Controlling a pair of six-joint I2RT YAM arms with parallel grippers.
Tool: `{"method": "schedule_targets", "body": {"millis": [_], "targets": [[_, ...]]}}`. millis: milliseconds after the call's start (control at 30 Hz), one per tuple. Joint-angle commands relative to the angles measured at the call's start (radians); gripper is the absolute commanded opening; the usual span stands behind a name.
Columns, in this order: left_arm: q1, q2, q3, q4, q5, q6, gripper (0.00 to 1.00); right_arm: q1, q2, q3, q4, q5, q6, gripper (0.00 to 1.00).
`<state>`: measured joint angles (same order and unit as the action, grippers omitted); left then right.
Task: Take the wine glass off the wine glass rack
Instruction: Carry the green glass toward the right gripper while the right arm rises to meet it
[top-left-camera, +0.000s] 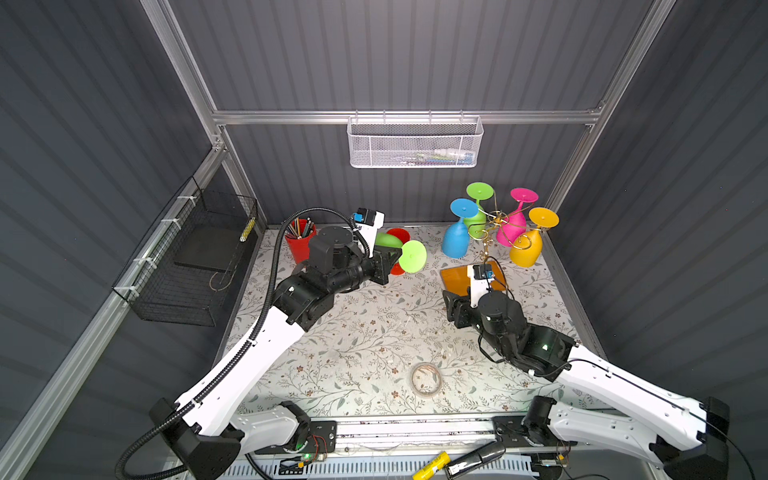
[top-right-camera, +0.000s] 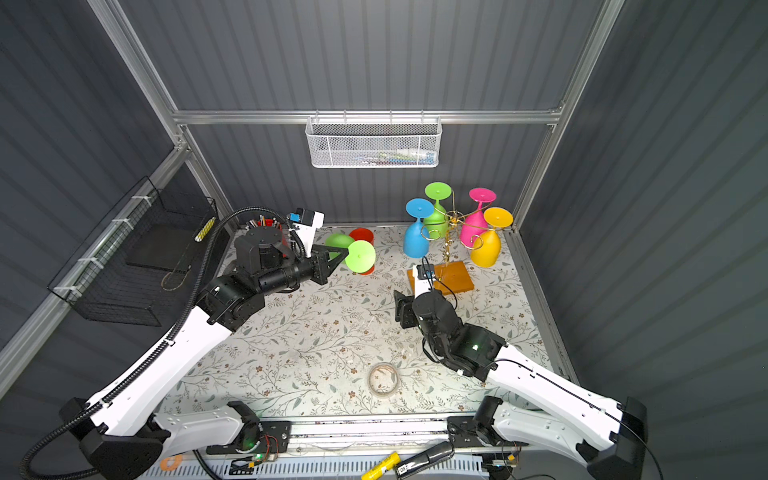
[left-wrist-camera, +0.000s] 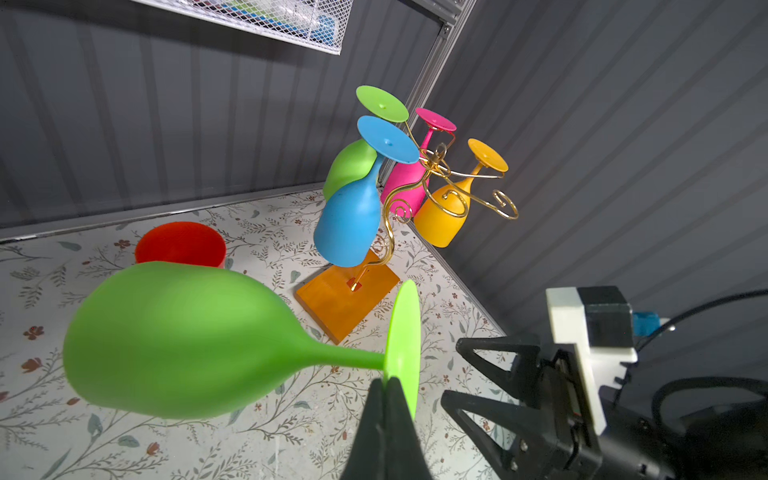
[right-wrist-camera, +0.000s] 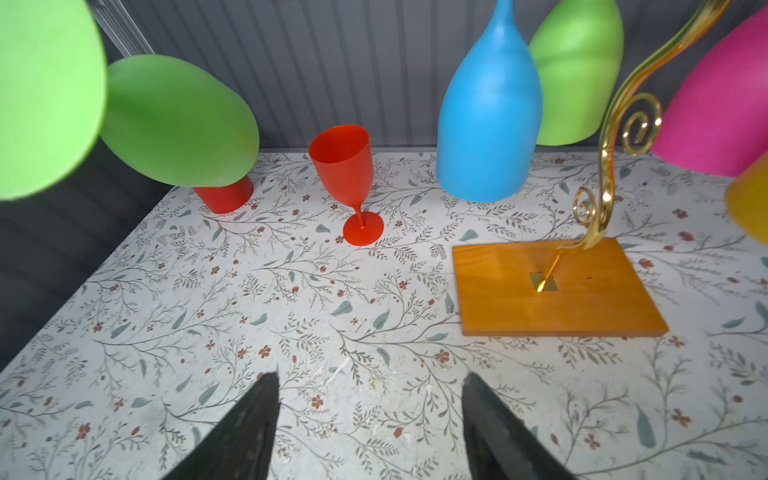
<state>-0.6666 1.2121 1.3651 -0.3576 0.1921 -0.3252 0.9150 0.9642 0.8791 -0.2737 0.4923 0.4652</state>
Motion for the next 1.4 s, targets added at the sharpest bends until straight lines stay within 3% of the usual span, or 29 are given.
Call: {"method": "schedule_targets", "body": {"millis": [0,200,500,733,1133,1367], "targets": [[-0.001,-0.034,0.000,-0.009,-0.026,0.138,0.00,-0.011,0.001,0.061,-0.090,-0.063,0.118,0.70],[-0.021,-0.061,0.001,-0.050,-0.050,0.264,0.00,-0.041,-0.011,0.121,-0.109,-0.145,0.217,0.70],[-0.170,-0.062,-0.035,-0.046,-0.256,0.432,0.00,-0.175,0.021,0.248,-0.263,-0.369,0.422,0.67],[-0.233,-0.048,-0.072,-0.003,-0.384,0.508,0.00,-0.234,0.044,0.298,-0.265,-0.486,0.518,0.66],[-0.372,-0.053,-0.166,0.123,-0.641,0.694,0.00,-0.268,0.135,0.379,-0.253,-0.590,0.713,0.62],[-0.415,-0.061,-0.239,0.223,-0.702,0.801,0.00,-0.272,0.184,0.392,-0.237,-0.617,0.789,0.63]]}}
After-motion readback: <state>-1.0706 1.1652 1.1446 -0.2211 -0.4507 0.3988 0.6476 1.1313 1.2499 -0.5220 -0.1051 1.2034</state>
